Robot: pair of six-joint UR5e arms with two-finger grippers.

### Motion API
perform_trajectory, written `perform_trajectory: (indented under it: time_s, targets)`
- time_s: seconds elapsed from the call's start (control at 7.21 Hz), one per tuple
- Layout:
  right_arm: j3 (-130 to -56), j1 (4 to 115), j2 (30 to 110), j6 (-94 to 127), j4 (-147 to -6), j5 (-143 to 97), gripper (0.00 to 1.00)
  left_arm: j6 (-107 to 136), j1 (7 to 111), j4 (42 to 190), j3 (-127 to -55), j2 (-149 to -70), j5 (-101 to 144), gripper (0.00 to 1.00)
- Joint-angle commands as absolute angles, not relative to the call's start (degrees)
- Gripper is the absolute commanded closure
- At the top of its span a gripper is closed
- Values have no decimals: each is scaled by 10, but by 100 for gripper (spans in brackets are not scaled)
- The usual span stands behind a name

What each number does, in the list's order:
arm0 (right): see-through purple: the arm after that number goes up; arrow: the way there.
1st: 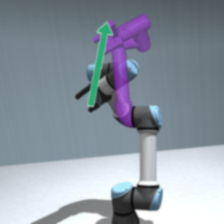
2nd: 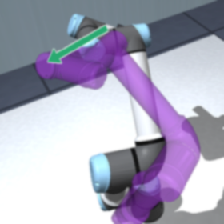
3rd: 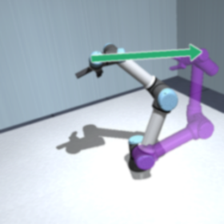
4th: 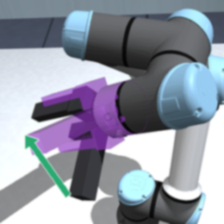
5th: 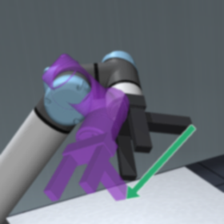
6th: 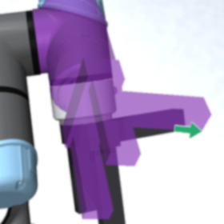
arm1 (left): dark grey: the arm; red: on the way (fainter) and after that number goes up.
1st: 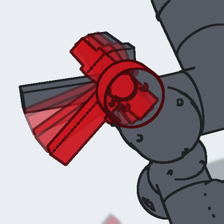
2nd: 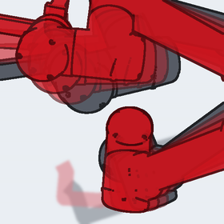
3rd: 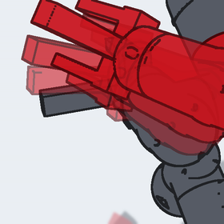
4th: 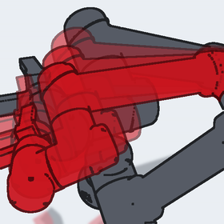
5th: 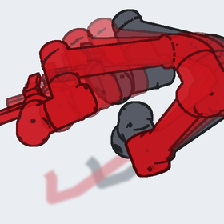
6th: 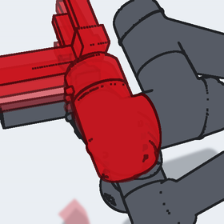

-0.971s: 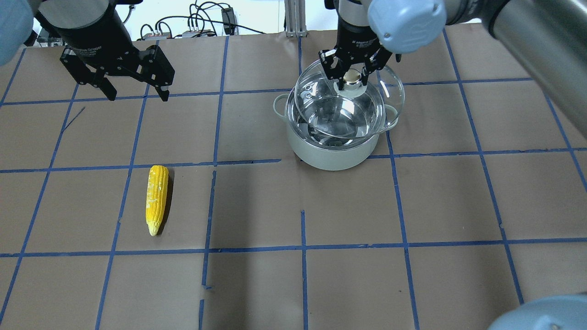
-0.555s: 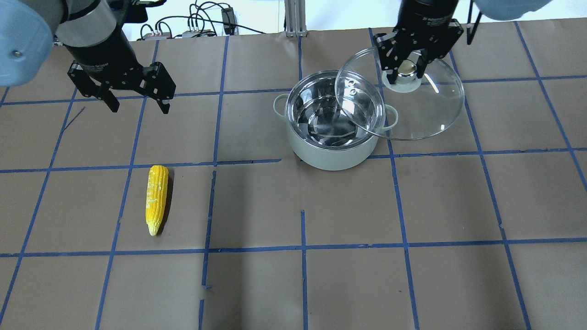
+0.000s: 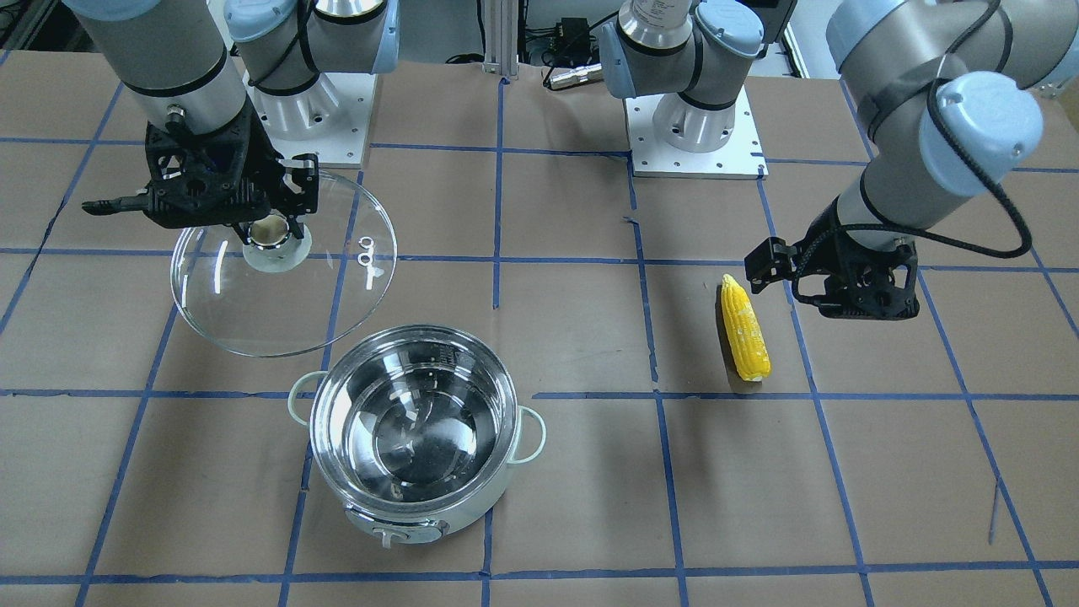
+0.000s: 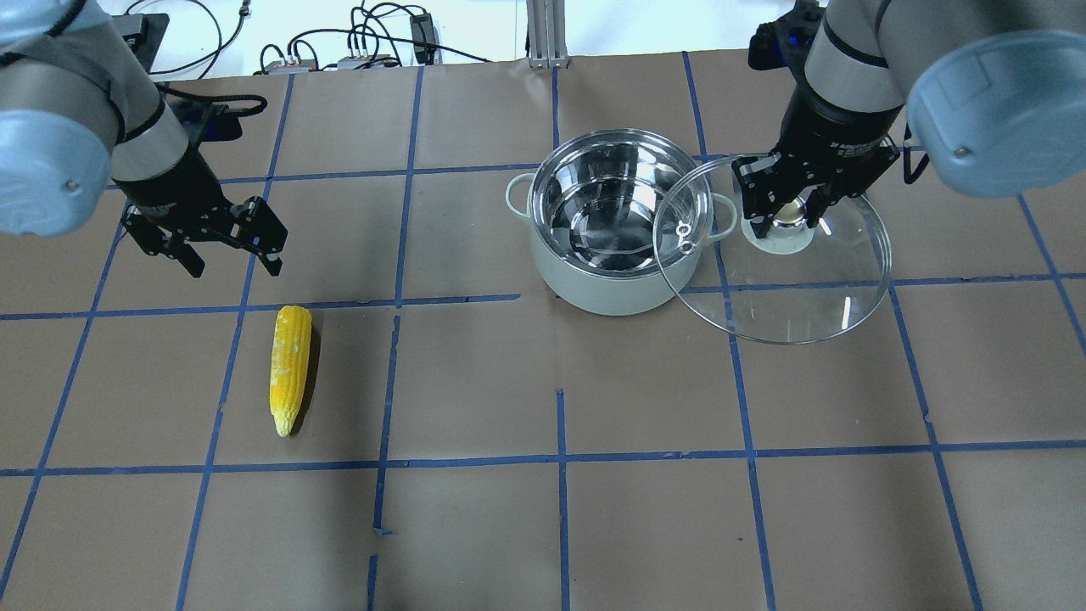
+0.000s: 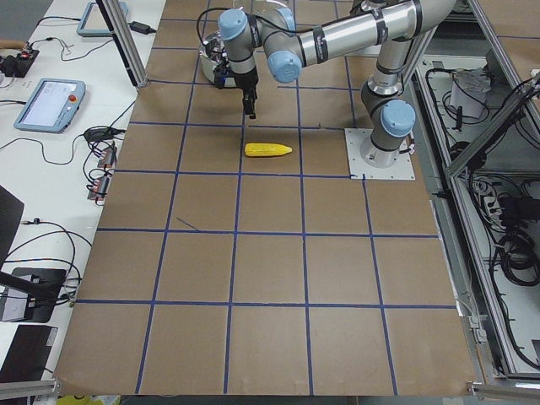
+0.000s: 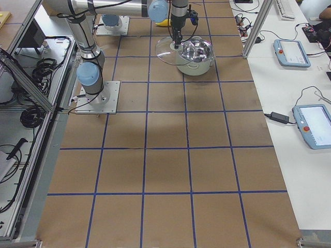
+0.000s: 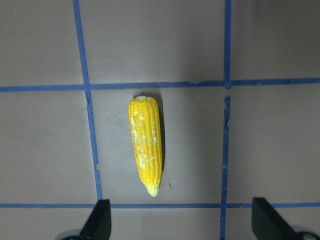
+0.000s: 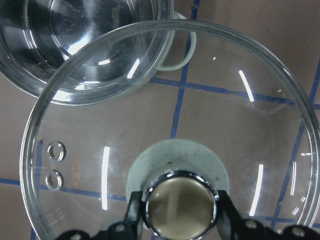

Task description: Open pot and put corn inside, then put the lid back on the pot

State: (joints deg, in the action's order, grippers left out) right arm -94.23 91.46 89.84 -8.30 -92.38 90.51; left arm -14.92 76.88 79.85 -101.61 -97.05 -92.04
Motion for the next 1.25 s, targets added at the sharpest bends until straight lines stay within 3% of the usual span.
perform_trajectory:
  time_s: [0.0, 0.83, 0.97, 1.11]
  targets:
    - [-963, 914, 910, -83, -922, 908, 66, -176, 759, 683, -1101, -1000, -916, 0]
    - [-971, 903, 914, -93, -930, 924, 65, -207, 743, 556, -1149, -1101, -920, 2]
    - [-971, 903, 915, -93, -930, 924, 65, -206, 744, 556, -1152, -1100, -923, 19]
    - [-971, 903, 914, -93, -930, 924, 64, -200, 745, 562, -1153, -1093, -919, 45]
